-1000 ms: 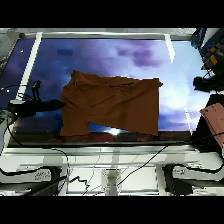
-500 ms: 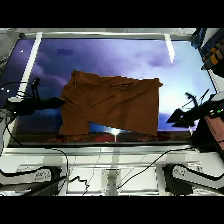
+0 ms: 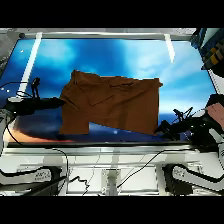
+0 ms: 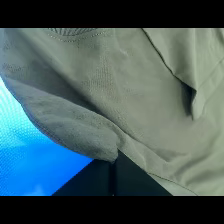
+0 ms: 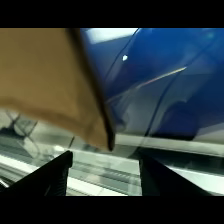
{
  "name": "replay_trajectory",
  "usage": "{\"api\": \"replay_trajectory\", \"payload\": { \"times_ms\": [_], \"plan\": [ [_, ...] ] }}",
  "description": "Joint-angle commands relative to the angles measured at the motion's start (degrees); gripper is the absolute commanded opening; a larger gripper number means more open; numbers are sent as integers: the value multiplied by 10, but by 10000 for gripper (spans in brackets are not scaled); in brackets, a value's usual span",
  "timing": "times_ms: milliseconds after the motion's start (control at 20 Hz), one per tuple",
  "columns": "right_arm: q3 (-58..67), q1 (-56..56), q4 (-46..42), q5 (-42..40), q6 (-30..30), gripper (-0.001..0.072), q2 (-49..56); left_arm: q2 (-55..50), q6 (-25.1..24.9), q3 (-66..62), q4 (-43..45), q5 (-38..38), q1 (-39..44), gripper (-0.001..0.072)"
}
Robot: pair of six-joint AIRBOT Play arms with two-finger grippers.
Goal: Fold the clothes and pants, and hang the long-sleeved shirts on hangers.
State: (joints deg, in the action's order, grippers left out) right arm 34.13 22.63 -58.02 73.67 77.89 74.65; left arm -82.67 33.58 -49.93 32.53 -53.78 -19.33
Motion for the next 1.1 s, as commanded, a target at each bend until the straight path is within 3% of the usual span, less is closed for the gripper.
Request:
{"api": "replay_trajectory", "payload": {
  "times_ms": [0, 150, 650, 750, 1050],
  "plan": [
    [-10, -2, 7, -78, 22, 431, 0, 0, 0, -1, 0, 0, 0, 15],
    [-11, -2, 39, -103, 19, 319, 6, 0, -2, -1, 0, 12, 0, 15],
    [-42, -2, 83, -99, -79, 286, 43, 0, -2, -1, 0, 12, 0, 15],
    [-44, -2, 86, -103, -104, 27, 42, 0, -1, -1, 0, 2, 0, 15],
    [5, -2, 232, -26, -227, 11, 6, 32, 0, -16, -1, -89, 0, 13]
  ]
}}
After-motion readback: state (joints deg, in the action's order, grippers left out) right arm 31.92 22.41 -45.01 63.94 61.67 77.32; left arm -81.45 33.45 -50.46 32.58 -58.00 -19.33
